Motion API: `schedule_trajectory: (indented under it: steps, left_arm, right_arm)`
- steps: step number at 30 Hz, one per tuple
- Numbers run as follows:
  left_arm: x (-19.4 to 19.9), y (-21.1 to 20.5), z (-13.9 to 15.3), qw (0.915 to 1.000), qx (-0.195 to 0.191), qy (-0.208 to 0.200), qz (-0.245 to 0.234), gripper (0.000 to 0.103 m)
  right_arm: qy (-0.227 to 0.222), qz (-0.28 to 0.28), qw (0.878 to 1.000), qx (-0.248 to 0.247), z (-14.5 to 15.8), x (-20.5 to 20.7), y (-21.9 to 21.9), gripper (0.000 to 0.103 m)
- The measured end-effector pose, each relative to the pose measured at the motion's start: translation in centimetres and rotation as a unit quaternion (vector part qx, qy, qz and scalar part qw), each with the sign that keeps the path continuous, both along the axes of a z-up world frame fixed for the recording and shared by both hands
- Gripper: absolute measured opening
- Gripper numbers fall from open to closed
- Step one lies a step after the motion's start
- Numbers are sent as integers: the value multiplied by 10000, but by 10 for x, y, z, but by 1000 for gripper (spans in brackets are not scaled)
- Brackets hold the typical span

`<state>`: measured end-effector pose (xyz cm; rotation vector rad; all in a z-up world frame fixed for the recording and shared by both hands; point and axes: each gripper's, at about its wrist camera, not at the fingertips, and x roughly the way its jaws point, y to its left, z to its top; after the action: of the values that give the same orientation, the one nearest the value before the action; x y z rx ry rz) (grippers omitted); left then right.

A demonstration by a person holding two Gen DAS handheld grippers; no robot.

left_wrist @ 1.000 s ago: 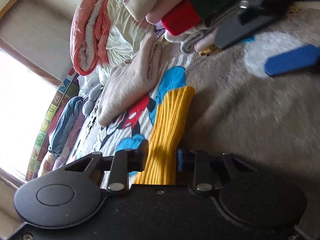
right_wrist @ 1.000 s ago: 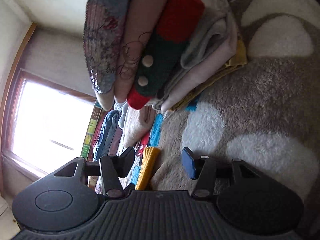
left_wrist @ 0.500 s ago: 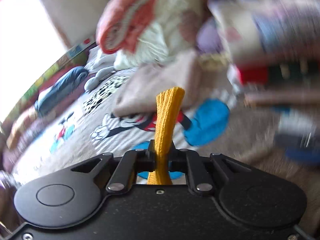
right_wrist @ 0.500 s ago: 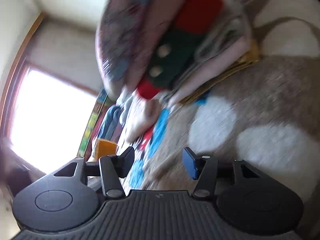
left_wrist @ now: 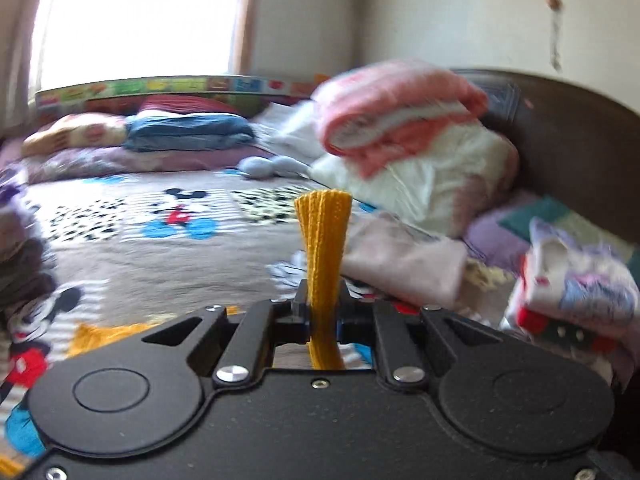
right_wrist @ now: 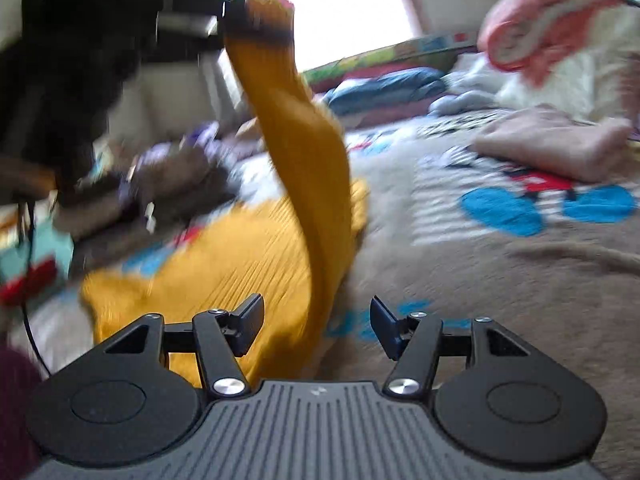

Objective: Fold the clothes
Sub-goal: 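Lift the sleeve with the left gripper and lay it across the sweater body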

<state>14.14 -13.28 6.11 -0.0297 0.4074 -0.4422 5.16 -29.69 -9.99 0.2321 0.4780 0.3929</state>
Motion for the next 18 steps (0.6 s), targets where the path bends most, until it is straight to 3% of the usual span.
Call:
schedule_trajectory:
  steps: [9, 18]
  left_arm:
    - [-17, 94, -2, 9962, -562, 8, 658, 9]
    - [-31, 175, -31, 9837, -1119, 213, 1390, 9]
  right_arm:
    - [-155, 347, 9933, -1089, -3, -24, 45, 50]
    - [-302, 514, 9843, -1661, -9, -27, 65, 48]
